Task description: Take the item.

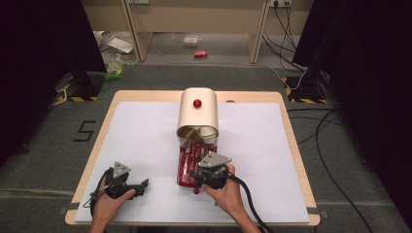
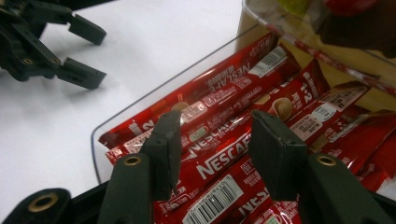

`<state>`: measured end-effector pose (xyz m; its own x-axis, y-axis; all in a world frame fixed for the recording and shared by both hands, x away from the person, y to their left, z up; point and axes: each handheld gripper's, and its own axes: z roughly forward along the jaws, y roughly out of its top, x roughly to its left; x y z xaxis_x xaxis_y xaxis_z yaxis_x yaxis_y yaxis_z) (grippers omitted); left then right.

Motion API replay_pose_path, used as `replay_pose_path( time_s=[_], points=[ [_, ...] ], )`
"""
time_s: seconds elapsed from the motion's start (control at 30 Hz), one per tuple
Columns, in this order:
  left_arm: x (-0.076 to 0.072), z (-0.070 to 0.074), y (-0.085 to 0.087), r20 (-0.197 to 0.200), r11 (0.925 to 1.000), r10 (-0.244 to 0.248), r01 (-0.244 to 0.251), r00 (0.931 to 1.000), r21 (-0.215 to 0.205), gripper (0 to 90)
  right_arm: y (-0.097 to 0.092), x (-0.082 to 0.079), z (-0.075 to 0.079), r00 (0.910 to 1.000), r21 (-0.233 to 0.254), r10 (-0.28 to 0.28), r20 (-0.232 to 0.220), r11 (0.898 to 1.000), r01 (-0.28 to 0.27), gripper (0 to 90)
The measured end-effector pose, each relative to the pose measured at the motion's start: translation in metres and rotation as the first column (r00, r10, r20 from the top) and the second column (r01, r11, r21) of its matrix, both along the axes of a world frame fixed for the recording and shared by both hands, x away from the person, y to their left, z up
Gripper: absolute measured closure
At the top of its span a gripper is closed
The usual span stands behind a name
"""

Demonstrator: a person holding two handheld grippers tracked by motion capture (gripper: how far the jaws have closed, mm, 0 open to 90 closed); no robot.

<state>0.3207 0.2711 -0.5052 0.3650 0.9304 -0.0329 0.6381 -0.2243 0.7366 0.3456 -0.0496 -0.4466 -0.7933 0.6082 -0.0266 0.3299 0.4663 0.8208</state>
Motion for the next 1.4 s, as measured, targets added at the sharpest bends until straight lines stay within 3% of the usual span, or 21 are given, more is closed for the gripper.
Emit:
replay_pose_path(
  time_s=[0.53,0.73,0.9,1.03,1.27,1.4],
  points=[
    [0.0,0.0,0.0,-0.001,1.0,0.0,0.0,1.0,0.001,5.5,0.017,0.012,-0.011,0.9984,-0.047,-0.056,-0.001,0.997,0.056,53.2],
    [0.0,0.0,0.0,0.0,1.0,0.0,0.0,1.0,0.0,5.5,0.012,0.018,-0.01,0.9957,-0.01,-0.081,-0.046,0.997,0.081,65.9],
    [0.0,0.0,0.0,0.001,1.0,0.0,0.0,1.0,0.0,5.5,0.015,0.022,-0.012,0.9942,-0.018,-0.107,-0.013,0.994,0.106,69.0],
    [0.0,0.0,0.0,0.0,1.0,0.0,0.0,1.0,0.0,5.5,0.014,0.024,-0.012,0.9934,-0.004,-0.111,-0.028,0.994,0.111,72.1],
    [0.0,0.0,0.0,0.0,1.0,0.0,0.0,1.0,0.001,5.6,0.011,0.024,-0.008,0.9946,-0.005,-0.102,0.018,0.995,0.102,80.7],
    [0.0,0.0,0.0,-0.001,1.0,0.0,0.0,1.0,0.001,5.5,0.008,0.024,-0.005,0.9956,0.02,-0.094,-0.005,0.995,0.094,82.8]
  ],
)
